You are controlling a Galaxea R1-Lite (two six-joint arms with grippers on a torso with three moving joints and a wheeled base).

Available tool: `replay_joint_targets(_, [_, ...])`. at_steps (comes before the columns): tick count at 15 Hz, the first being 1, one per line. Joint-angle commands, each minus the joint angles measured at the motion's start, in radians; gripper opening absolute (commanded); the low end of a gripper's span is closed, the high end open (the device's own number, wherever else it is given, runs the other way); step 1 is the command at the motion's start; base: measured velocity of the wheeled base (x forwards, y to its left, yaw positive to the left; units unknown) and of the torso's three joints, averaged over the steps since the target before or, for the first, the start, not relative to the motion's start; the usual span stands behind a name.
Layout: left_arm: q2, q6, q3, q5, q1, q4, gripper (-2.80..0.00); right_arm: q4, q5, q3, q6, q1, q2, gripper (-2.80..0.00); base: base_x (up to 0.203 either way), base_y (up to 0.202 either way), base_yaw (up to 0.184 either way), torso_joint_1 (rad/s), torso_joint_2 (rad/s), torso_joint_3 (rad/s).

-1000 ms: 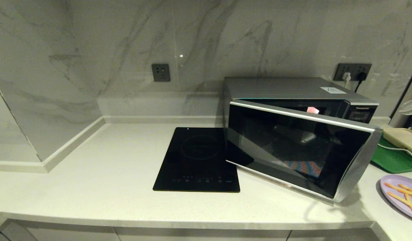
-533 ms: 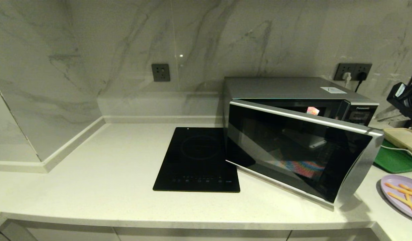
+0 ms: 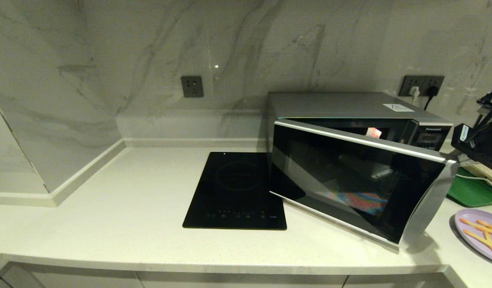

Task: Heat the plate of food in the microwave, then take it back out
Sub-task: Open the microwave oven

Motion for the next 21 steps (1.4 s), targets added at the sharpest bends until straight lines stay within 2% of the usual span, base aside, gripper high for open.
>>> replay_joint_targets(1, [0.000, -0.001, 0.000, 0.000, 0.001, -0.001, -2.80, 0.005, 0.037, 0.057, -0.075, 0.001, -0.059, -2.80, 0.000, 0.000, 0.000, 0.000, 0.00, 0.000])
replay_joint_targets(3, [-0.001, -0.001, 0.000, 0.000, 0.000, -0.001, -2.80, 0.007, 0.100, 0.096, -0.142, 0.010, -0.099, -2.80, 0.000, 0.000, 0.000, 0.000, 0.00, 0.000])
replay_joint_targets(7, [0.000, -0.001, 0.000, 0.000, 0.001, -0.001, -2.80, 0.008, 0.122, 0.164, -0.177, 0.117, -0.167, -2.80, 0.000, 0.000, 0.000, 0.000, 0.00, 0.000])
replay_joint_targets(9, [0.000, -0.001, 0.000, 0.000, 0.001, -0.001, -2.80, 0.011, 0.150, 0.192, -0.181, 0.184, -0.205, -2.80, 0.000, 0.000, 0.000, 0.000, 0.00, 0.000])
replay_joint_targets(13, [-0.001, -0.001, 0.000, 0.000, 0.001, -0.001, -2.80, 0.040, 0.156, 0.234, -0.181, 0.350, -0.314, -2.80, 0.000, 0.000, 0.000, 0.000, 0.00, 0.000])
replay_joint_targets(16, [0.000, -0.001, 0.000, 0.000, 0.001, -0.001, -2.80, 0.048, 0.154, 0.247, -0.180, 0.428, -0.310, -2.80, 0.000, 0.000, 0.000, 0.000, 0.00, 0.000])
replay_joint_targets(21, [-0.001, -0.001, 0.000, 0.000, 0.001, -0.001, -2.80, 0.041, 0.149, 0.267, -0.181, 0.641, -0.264, -2.80, 0.000, 0.000, 0.000, 0.000, 0.00, 0.000])
